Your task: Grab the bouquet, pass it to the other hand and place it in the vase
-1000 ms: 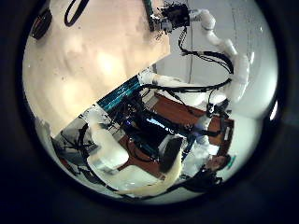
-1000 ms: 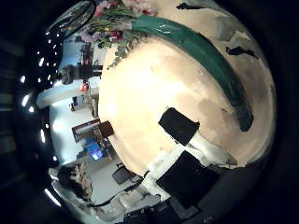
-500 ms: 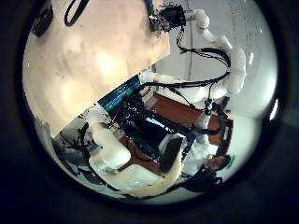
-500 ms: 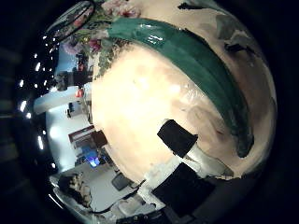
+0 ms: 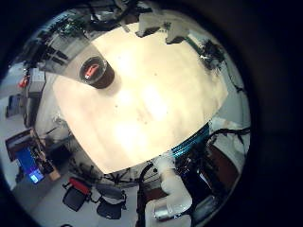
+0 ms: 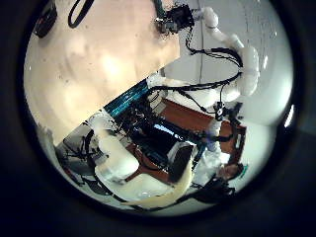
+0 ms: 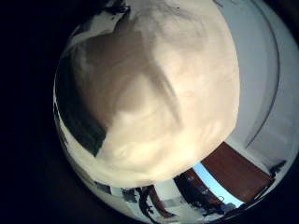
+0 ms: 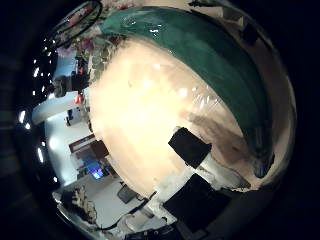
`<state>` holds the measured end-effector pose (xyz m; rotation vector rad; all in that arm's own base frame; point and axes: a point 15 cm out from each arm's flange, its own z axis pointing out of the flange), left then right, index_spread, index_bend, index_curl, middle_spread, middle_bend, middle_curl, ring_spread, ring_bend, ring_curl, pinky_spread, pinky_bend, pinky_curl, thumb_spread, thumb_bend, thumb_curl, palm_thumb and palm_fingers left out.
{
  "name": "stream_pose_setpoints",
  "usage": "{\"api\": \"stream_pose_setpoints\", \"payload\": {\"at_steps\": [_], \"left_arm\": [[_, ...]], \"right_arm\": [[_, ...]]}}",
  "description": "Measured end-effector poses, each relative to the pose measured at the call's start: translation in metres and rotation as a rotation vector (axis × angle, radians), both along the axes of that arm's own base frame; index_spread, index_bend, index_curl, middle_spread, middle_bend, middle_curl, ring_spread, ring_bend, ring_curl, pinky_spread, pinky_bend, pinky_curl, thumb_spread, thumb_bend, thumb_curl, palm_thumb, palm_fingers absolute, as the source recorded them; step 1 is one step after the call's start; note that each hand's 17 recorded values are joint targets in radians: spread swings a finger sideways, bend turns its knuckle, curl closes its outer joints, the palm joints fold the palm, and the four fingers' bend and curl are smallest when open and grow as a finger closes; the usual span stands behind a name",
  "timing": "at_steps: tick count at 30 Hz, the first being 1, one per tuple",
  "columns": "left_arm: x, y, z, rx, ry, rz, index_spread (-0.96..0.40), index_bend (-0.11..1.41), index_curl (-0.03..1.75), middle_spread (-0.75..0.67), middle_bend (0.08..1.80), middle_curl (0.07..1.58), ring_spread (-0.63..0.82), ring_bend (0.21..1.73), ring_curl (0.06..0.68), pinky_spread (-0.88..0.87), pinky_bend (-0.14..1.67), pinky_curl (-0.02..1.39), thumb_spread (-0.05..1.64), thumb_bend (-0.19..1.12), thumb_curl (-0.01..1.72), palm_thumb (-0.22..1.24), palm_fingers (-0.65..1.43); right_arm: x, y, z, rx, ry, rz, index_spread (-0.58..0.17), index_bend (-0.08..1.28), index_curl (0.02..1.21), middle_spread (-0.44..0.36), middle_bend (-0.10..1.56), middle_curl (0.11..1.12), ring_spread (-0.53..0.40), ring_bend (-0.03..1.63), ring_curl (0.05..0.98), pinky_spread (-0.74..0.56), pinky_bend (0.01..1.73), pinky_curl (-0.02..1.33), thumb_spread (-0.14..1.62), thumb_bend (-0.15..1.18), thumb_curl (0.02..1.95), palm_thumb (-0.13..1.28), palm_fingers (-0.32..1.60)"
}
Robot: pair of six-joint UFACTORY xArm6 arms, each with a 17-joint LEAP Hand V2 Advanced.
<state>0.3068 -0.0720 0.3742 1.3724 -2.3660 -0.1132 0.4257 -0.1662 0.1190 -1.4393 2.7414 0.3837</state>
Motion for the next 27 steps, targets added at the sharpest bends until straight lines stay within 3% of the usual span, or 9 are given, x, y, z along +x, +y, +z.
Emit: {"api": "stream_pose_setpoints", "payload": {"at_steps": [7,9,19,23,27], "left_arm": [[-0.001,0.0,0.001,-0.003,0.002,0.003,0.01,0.16,0.3,0.42,0.18,0.29,0.61,0.44,0.218,0.59,0.2,0.31,1.02,-0.02,0.27,0.02,-0.03],[-0.001,0.0,0.001,-0.002,0.002,0.004,0.01,0.16,0.3,0.42,0.18,0.29,0.61,0.44,0.218,0.59,0.2,0.31,1.02,-0.02,0.27,0.02,-0.03],[-0.003,0.002,0.001,-0.006,0.011,0.007,0.01,0.16,0.3,0.42,0.18,0.29,0.61,0.44,0.217,0.59,0.2,0.31,1.02,-0.02,0.27,0.02,-0.03],[-0.004,0.003,0.002,-0.006,0.012,0.008,0.01,0.16,0.3,0.42,0.18,0.29,0.61,0.44,0.217,0.59,0.2,0.31,1.02,-0.02,0.27,0.02,-0.02],[-0.003,0.003,0.002,-0.004,0.013,0.011,0.01,0.16,0.3,0.42,0.18,0.29,0.61,0.44,0.217,0.59,0.2,0.31,1.01,-0.02,0.28,0.03,-0.02]], "right_arm": [[-0.002,0.002,-0.005,0.006,0.017,0.002,-0.147,0.24,0.5,0.009,0.64,0.58,-0.11,1.05,0.486,0.02,0.88,0.14,1.07,-0.01,0.43,0.64,0.43],[-0.001,0.003,-0.007,0.006,0.02,0.007,-0.169,0.24,0.5,-0.009,0.64,0.58,-0.135,1.05,0.48,-0.04,0.94,0.14,1.06,-0.01,0.44,0.68,0.52],[-0.004,0.005,-0.017,-0.007,0.048,0.036,-0.234,0.25,0.53,-0.06,0.64,0.59,-0.194,1.08,0.478,-0.18,1.03,0.12,1.02,-0.02,0.46,0.74,0.64],[0.003,0.002,-0.015,-0.01,0.041,0.04,-0.293,0.28,0.54,-0.107,0.69,0.6,-0.228,1.07,0.458,-0.3,1.11,0.13,1.01,-0.02,0.47,0.76,0.94],[0.002,-0.004,-0.014,-0.009,0.033,0.036,-0.345,0.52,0.64,-0.142,0.83,0.64,-0.219,1.08,0.476,-0.41,1.1,0.16,0.99,-0.01,0.49,0.82,1.36]]}}
